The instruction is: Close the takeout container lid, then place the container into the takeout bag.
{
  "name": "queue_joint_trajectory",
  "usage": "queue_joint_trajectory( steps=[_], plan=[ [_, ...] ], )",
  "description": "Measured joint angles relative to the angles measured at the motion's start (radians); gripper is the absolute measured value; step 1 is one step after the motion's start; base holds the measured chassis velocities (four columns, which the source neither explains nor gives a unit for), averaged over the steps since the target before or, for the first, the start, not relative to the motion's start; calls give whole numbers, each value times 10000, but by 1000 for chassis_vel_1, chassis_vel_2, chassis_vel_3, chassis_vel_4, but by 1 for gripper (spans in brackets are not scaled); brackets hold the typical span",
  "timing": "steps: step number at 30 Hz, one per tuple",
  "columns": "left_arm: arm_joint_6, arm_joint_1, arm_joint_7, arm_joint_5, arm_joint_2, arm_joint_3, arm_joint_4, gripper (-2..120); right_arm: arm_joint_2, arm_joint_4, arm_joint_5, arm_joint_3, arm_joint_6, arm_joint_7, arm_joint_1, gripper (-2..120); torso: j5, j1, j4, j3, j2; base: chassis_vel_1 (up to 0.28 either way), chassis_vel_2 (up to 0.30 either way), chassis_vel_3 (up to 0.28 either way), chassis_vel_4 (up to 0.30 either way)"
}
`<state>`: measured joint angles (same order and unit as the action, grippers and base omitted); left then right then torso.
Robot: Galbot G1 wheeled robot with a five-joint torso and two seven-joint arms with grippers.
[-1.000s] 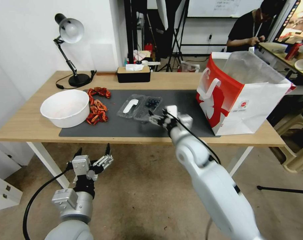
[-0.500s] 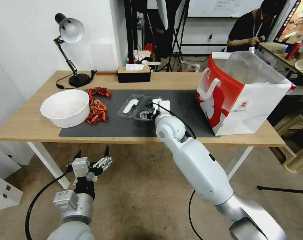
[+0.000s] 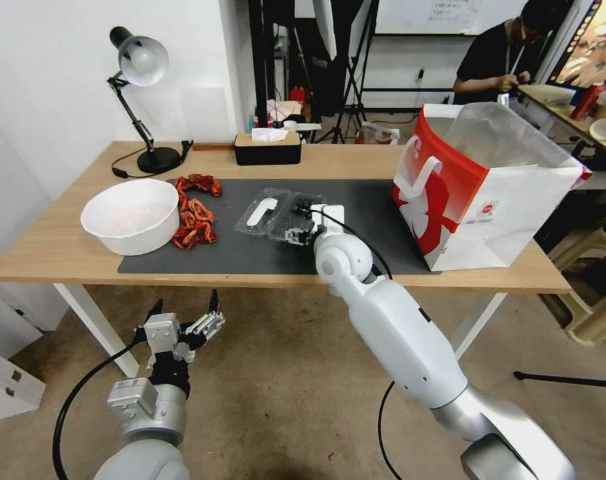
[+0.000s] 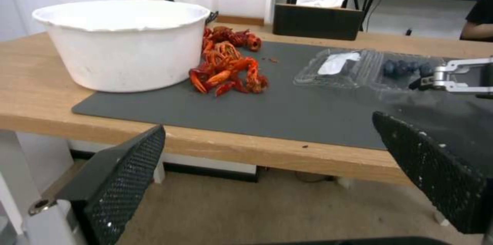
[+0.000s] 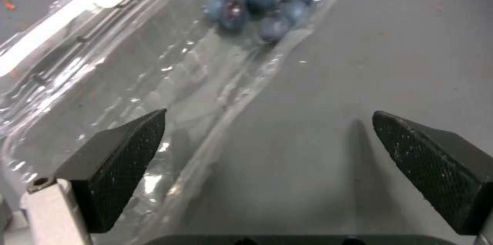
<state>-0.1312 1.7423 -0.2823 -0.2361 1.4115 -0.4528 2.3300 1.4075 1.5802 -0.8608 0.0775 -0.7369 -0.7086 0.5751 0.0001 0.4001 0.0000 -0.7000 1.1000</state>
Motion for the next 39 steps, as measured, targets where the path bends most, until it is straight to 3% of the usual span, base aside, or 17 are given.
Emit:
queue_joint_trajectory(
  steps=[15, 30, 35, 38, 39],
  plan=[
    [-8, -38, -86, 11, 49, 59, 3, 100, -636, 318, -466, -395, 18, -310, 114, 100, 1, 0, 0, 0, 0, 0, 0, 0, 0],
    [-5, -33, -99, 31, 95, 103, -43, 100, -969, 500, -446, -690, 34, 93, 263, 100, 0, -1, 1, 0, 0, 0, 0, 0, 0],
    [13, -23, -99, 2, 70, 88, 14, 100, -1192, 1175, 476, -1057, 637, 1564, 675, 100, -1, -1, 2, 0, 0, 0, 0, 0, 0],
    [18, -14, -93, -36, 52, 82, 98, 100, -1932, 2240, 2261, -1260, 2513, 3308, 1684, 100, 1, -2, 2, 1, 0, 0, 0, 0, 0],
    [18, -14, -93, -36, 52, 82, 98, 100, -1932, 2240, 2261, -1260, 2513, 3308, 1684, 100, 1, -2, 2, 1, 0, 0, 0, 0, 0]
  ],
)
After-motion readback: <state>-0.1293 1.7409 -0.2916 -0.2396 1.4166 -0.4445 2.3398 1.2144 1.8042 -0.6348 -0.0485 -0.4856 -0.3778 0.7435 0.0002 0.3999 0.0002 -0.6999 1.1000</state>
